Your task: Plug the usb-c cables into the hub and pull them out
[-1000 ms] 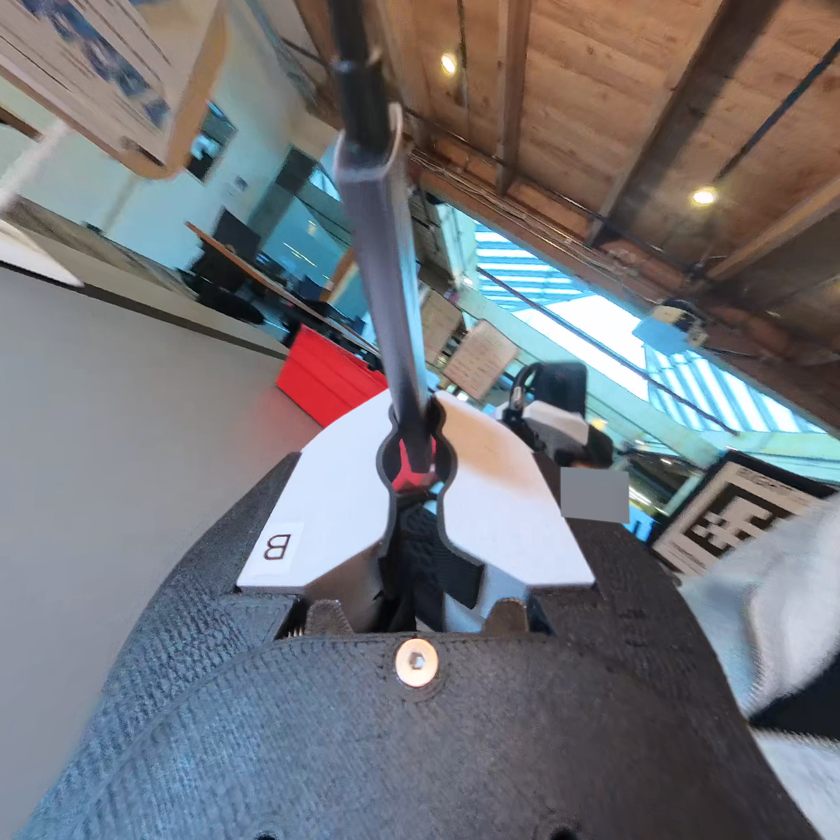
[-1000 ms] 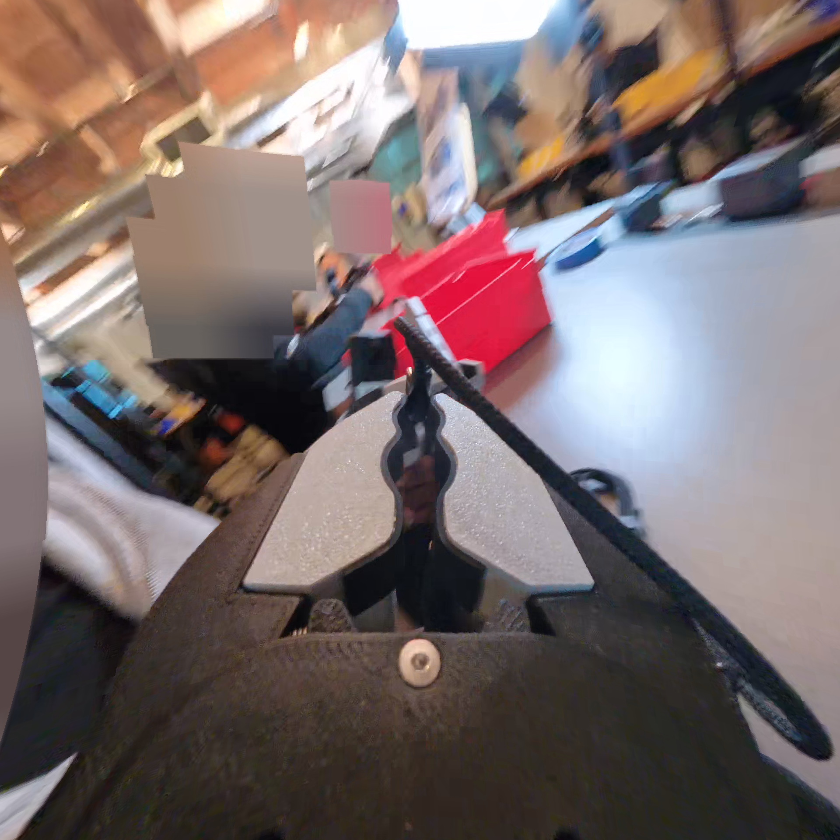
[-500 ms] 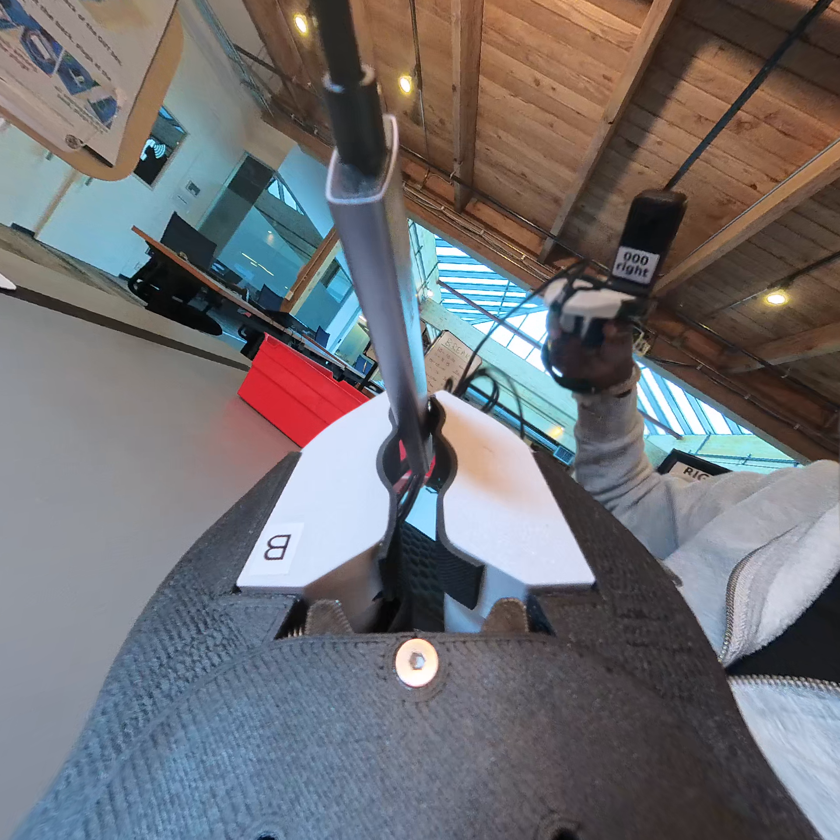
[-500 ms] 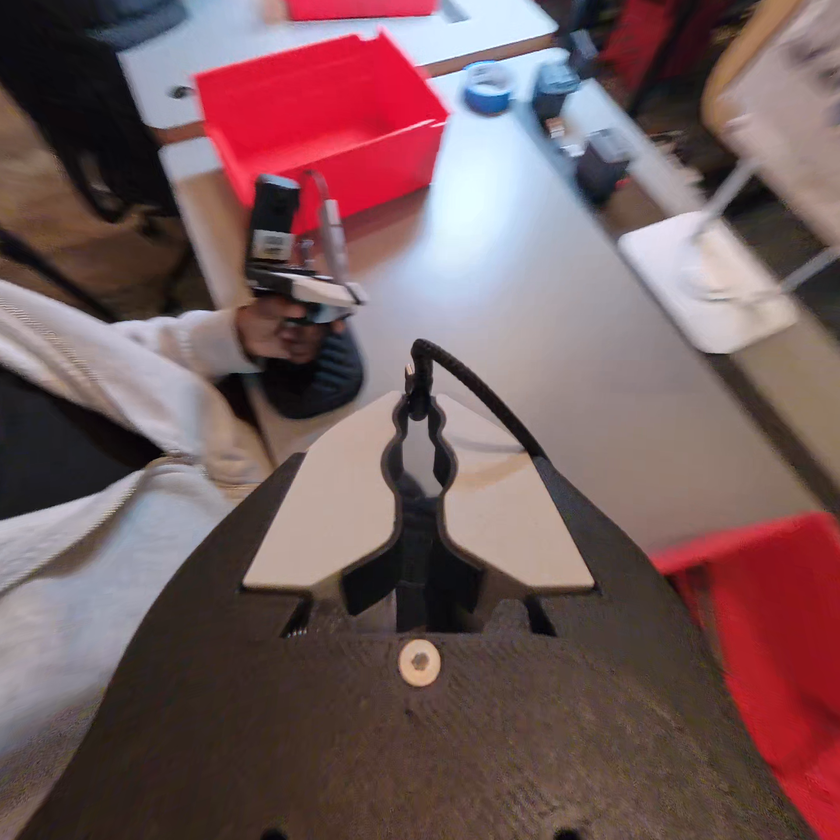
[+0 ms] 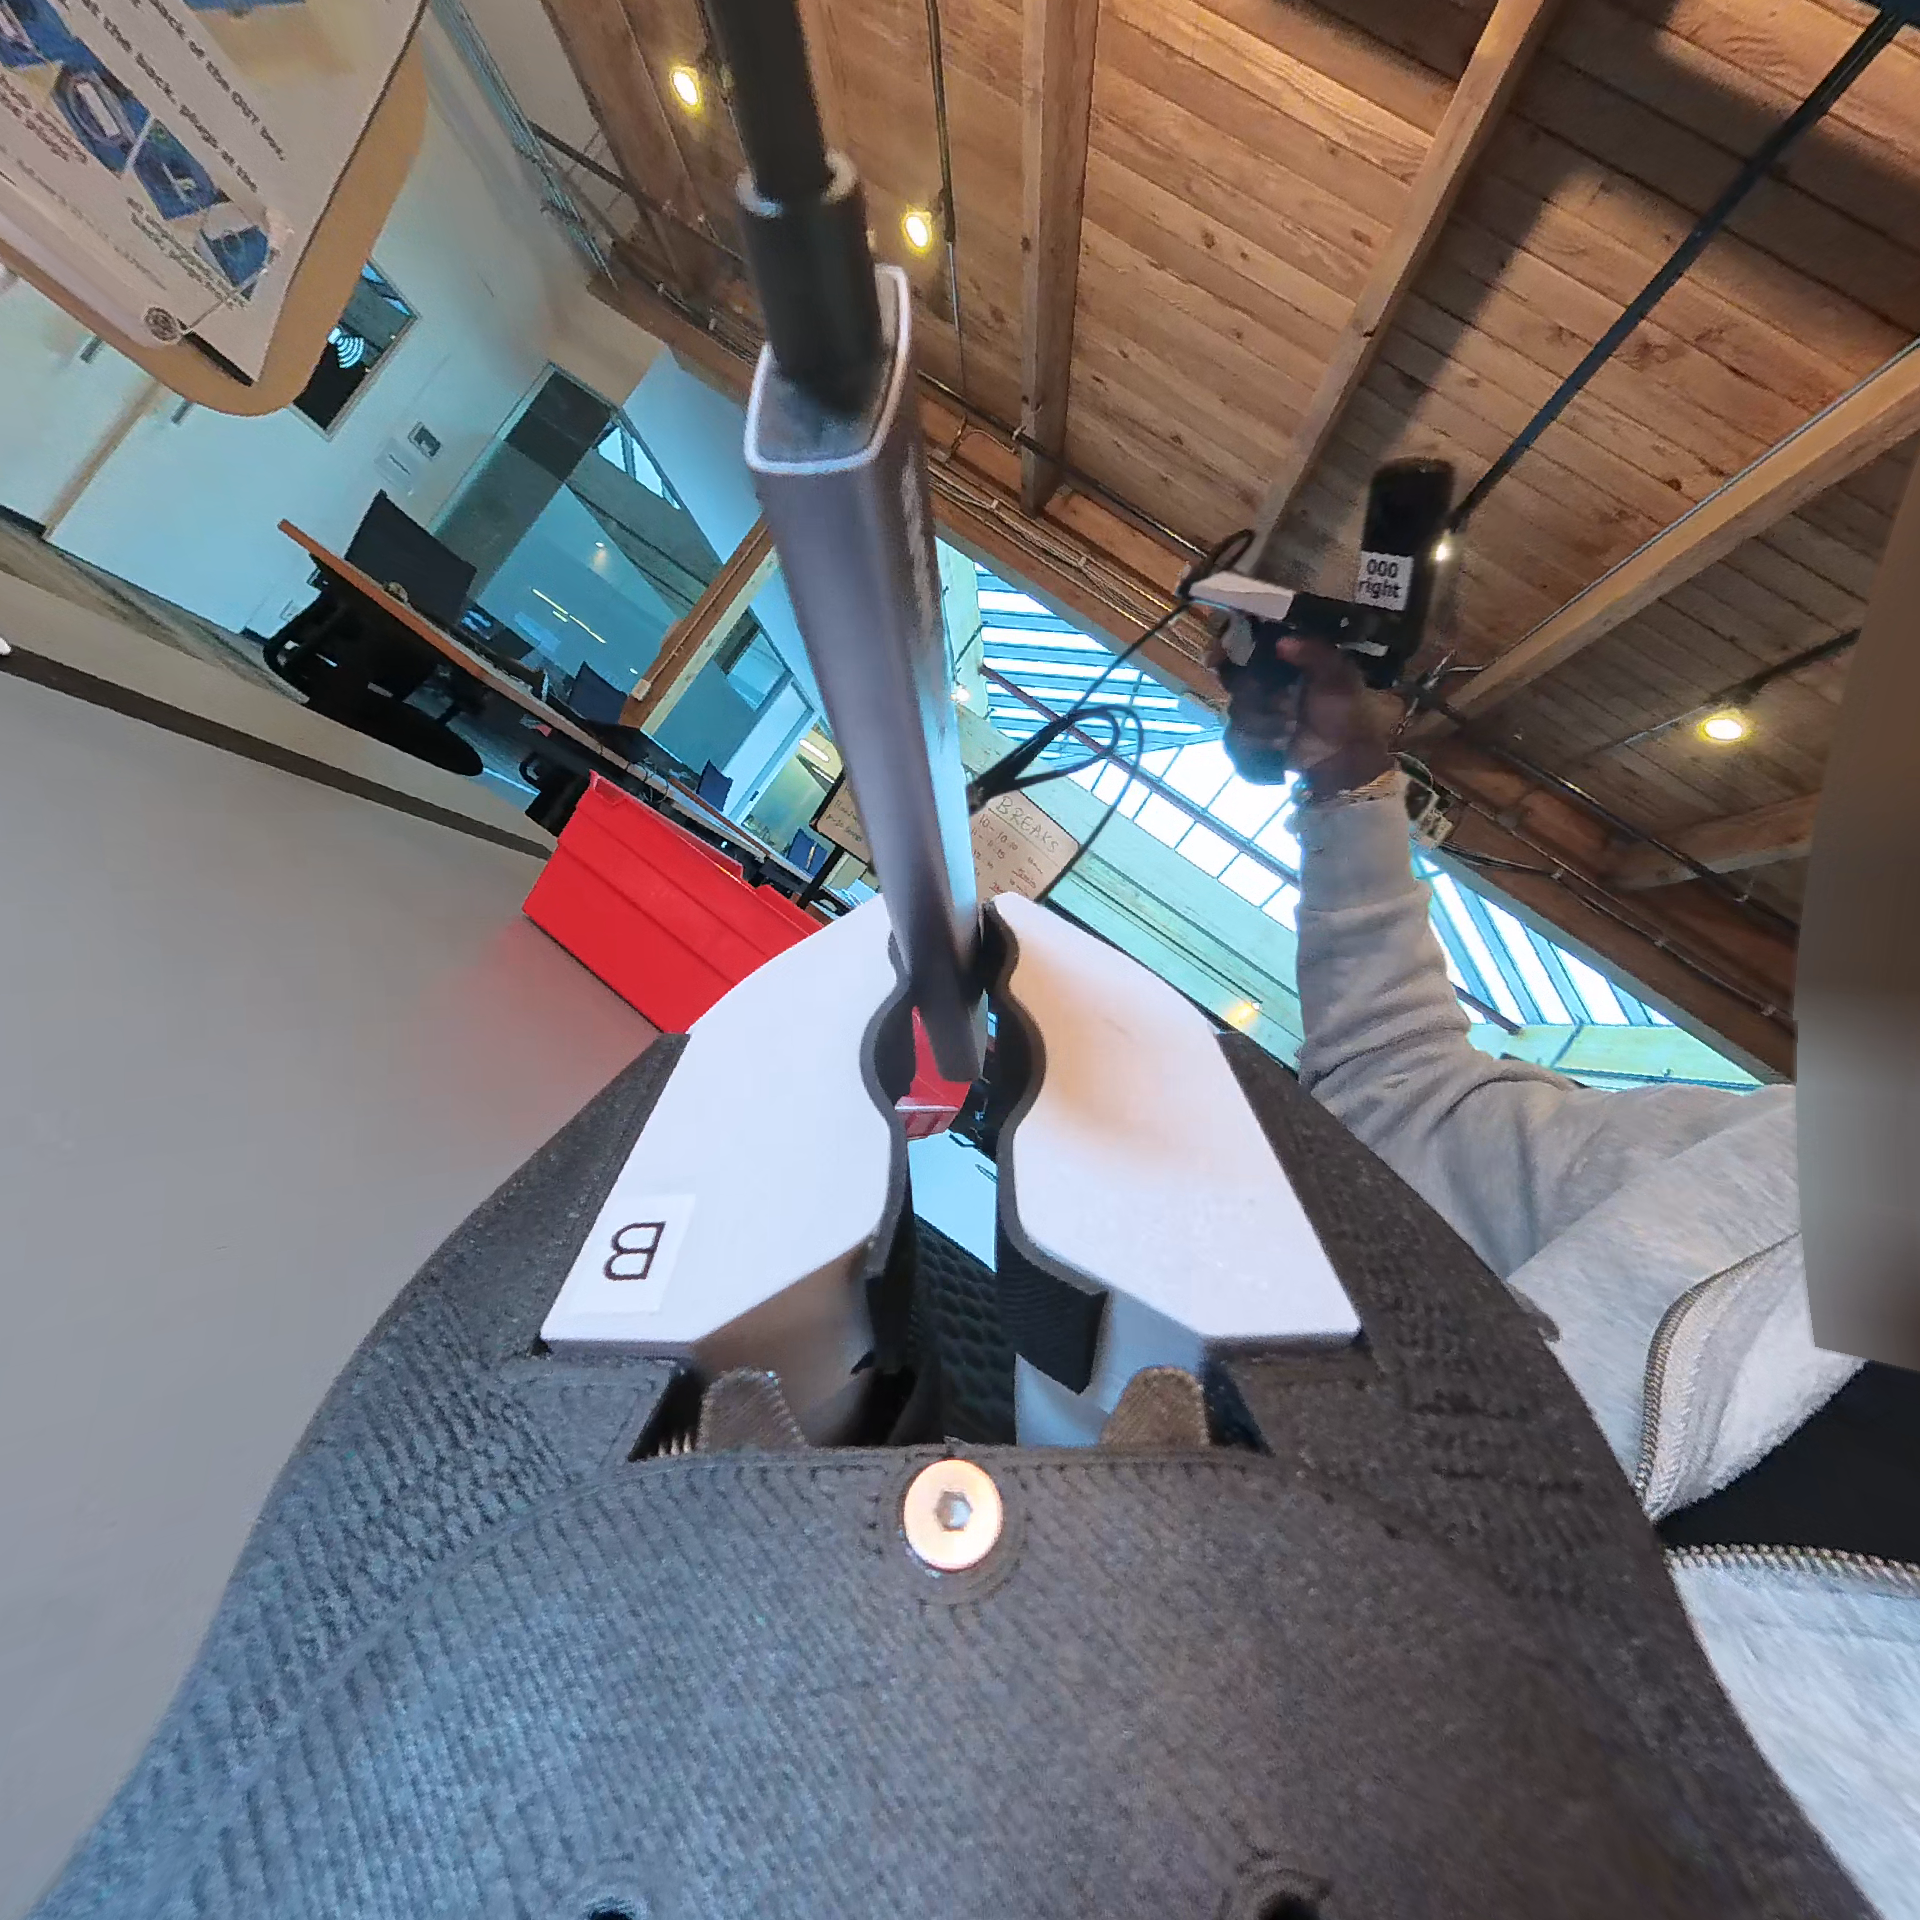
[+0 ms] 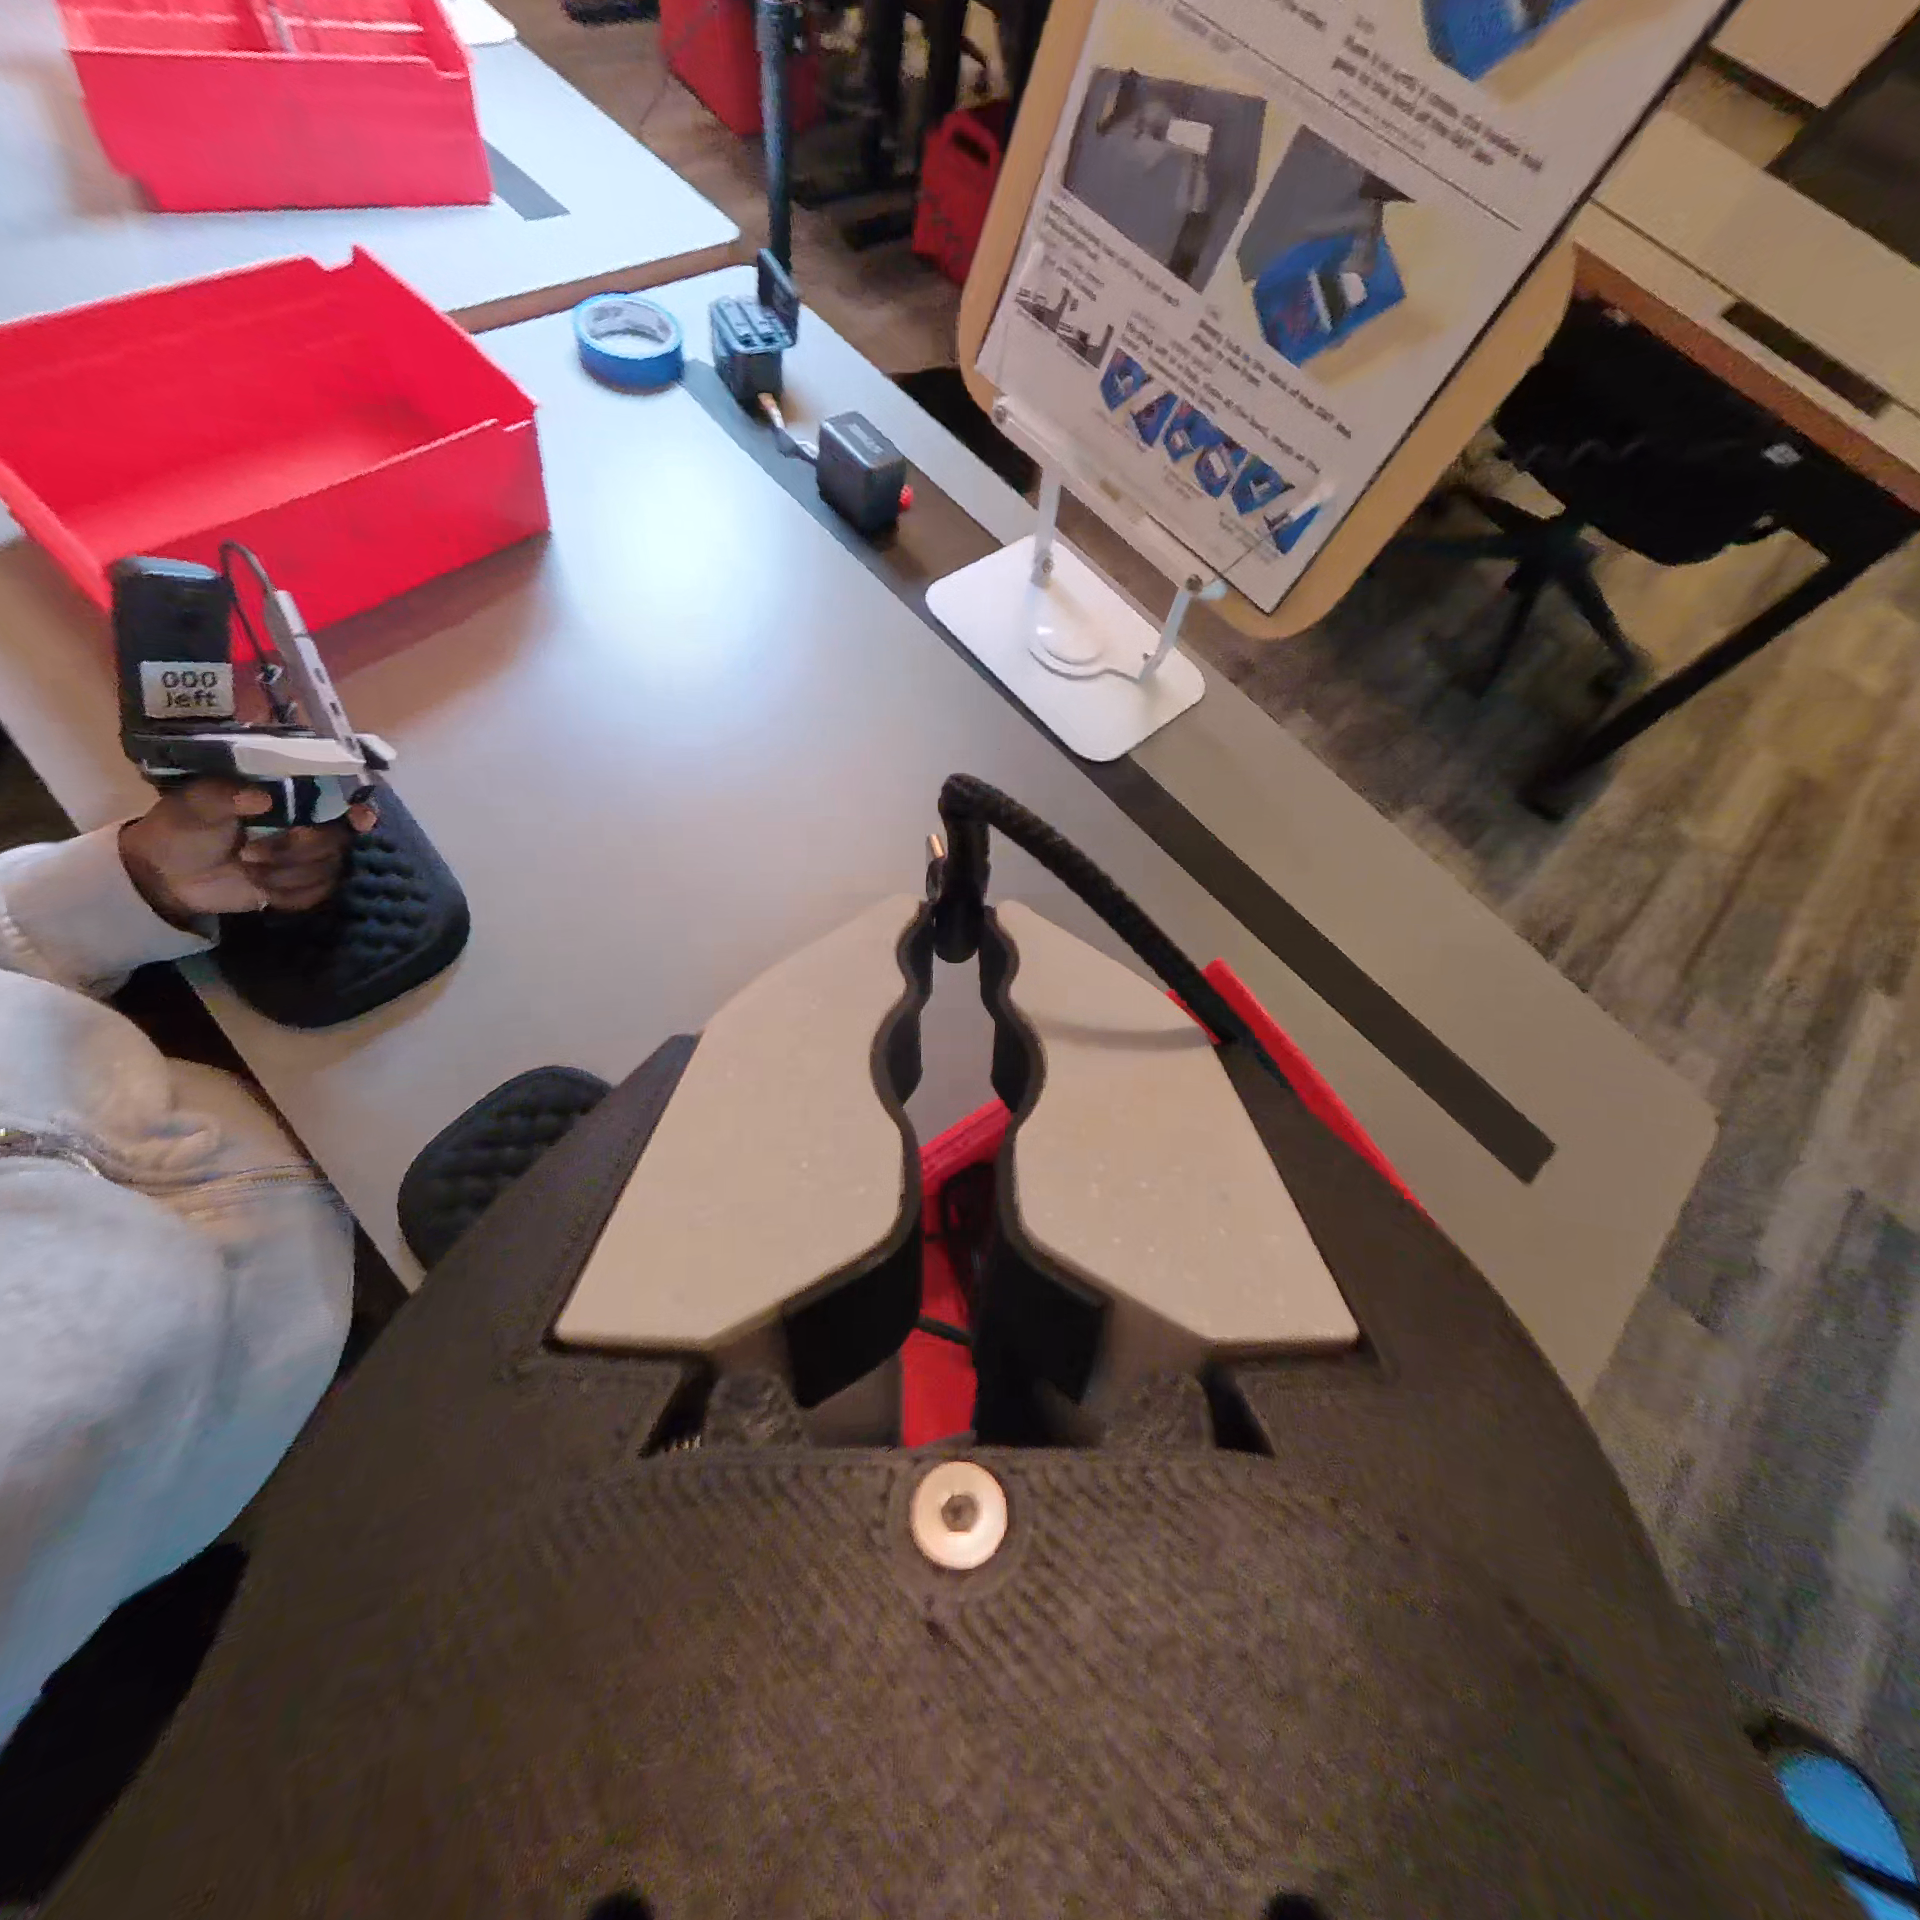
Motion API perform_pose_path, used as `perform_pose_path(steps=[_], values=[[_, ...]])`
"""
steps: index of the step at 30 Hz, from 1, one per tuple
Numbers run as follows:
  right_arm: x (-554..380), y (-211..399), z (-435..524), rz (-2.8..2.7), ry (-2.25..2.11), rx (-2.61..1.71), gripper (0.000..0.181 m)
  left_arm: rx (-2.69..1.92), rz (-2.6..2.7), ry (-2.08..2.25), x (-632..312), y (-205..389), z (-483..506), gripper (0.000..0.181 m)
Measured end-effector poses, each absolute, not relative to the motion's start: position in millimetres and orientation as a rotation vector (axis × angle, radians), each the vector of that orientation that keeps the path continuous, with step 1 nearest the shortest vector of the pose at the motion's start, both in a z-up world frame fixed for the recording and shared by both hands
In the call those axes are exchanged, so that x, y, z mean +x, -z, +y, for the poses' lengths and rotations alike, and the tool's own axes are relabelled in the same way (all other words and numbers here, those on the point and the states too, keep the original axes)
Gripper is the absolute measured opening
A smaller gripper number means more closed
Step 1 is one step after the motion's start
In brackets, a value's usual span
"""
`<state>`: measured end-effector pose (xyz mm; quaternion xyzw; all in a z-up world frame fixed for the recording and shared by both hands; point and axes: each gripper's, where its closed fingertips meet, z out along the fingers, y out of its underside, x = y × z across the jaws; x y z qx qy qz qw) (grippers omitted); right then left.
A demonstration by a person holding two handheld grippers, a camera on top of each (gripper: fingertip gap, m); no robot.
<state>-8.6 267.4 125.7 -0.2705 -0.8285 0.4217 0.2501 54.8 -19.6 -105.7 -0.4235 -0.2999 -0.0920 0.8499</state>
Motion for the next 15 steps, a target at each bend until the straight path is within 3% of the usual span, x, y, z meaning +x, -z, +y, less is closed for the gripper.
perform_pose_path(steps=[8,15], values=[[-31.9,-88.5,265.9,-2.352,-1.339,-0.545,0.008,-0.892,-0.629,0.203,55.0,105.8,-19.2,0.010],[-36.9,4.1,323.0,-2.564,-0.962,-0.474,0.008,-0.880,-0.625,0.214,55.3,105.0,-20.1,0.010]])
